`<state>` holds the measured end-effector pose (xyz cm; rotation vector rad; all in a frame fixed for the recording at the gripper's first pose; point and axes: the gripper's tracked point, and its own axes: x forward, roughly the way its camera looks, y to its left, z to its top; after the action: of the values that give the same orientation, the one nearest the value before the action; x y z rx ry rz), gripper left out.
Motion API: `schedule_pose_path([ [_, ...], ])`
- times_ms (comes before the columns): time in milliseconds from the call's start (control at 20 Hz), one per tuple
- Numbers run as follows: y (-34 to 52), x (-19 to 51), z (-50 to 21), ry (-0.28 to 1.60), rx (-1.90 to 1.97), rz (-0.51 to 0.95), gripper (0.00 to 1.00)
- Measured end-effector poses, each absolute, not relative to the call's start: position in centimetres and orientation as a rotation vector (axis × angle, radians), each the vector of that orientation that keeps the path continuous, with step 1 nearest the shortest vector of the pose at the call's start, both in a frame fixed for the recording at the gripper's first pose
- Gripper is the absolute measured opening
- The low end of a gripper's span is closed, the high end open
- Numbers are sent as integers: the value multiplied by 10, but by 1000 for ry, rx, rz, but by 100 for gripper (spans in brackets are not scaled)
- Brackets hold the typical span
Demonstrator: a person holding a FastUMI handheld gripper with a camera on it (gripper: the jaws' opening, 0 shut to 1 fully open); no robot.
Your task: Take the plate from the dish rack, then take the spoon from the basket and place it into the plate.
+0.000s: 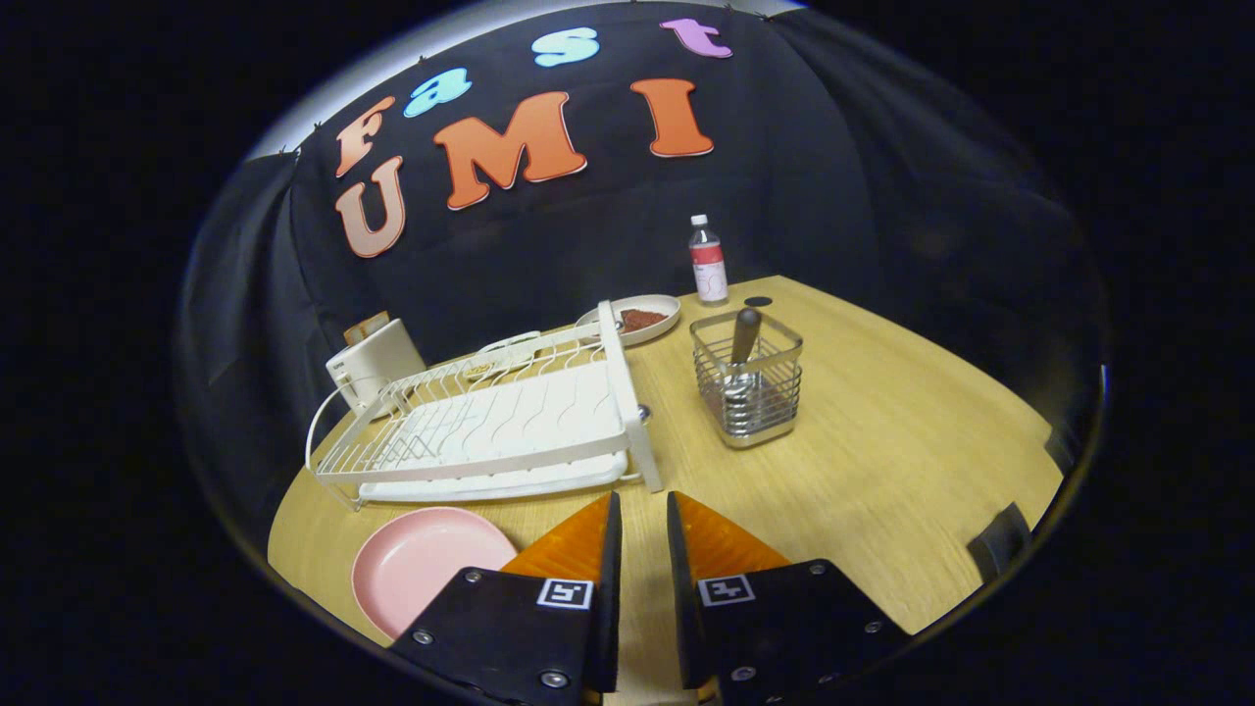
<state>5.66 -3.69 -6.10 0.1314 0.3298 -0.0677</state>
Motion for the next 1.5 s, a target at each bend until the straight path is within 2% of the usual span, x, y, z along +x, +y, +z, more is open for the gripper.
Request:
schedule_pose_path([
  [150,-65,65,-36,258,89,-118,26],
  [250,-77,70,-20,205,55,-136,31],
  [350,-85,78,-6,151,12,-151,40],
  [400,-87,80,-1,130,-8,-162,50],
  [500,-91,89,6,102,-32,-177,62],
  [750,-96,112,9,68,-61,-189,78],
  [900,-100,127,9,42,-80,-199,91],
  [1000,-103,136,9,24,-95,-207,96],
  [1250,-107,154,-5,35,-100,-213,97],
  [1300,-108,156,-8,39,-93,-210,94],
  [1350,-109,158,-11,41,-83,-209,91],
  [1400,-110,160,-13,41,-75,-207,81],
  [1450,-109,160,-13,40,-68,-202,78],
  [1500,-110,160,-13,37,-63,-206,68],
])
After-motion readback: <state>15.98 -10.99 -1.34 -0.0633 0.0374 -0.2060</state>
